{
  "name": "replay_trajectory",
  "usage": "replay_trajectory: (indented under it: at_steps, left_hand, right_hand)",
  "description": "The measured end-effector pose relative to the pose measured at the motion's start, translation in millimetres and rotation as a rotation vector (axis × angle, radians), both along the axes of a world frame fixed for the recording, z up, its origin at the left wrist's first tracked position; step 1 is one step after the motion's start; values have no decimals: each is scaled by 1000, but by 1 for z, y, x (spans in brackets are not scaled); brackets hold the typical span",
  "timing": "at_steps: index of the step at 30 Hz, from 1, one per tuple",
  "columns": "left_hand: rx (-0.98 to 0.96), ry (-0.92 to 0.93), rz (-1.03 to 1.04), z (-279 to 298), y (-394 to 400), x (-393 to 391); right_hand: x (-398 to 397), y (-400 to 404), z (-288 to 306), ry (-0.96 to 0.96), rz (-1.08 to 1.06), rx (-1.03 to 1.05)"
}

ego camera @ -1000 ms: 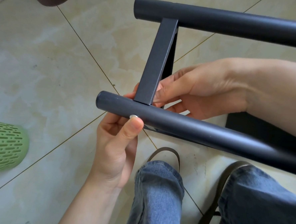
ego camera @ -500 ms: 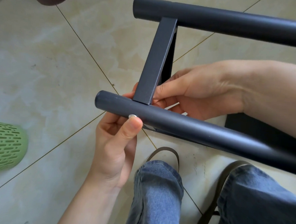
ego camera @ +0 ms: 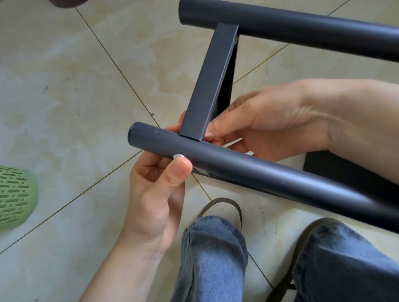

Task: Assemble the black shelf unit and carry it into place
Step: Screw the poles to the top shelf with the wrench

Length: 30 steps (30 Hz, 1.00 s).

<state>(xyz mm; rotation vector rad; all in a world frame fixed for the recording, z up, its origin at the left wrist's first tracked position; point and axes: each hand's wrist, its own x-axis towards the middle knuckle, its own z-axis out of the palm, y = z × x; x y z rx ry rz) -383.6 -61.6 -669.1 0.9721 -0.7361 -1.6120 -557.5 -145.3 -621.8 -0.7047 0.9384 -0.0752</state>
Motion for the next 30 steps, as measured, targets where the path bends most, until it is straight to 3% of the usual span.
replay_trajectory:
  at_steps: [12,19,22,26,30]
  left_hand:
    - [39,-36,17,1,3,3]
    - [58,-81,-9,9,8,5]
    - [90,-105,6,11,11,6]
    - [114,-192,6,23,9,8]
    - [148,-352,-41,38,6,6]
  right_hand:
    - [-3,6,-7,18,-64,-53]
    - [-21,11,16,189,-41,-204]
    - [-32,20,36,370,-62,-405]
    - [-53,34,60,843,48,-993]
    - [-79,47,66,1090,-57,-1204]
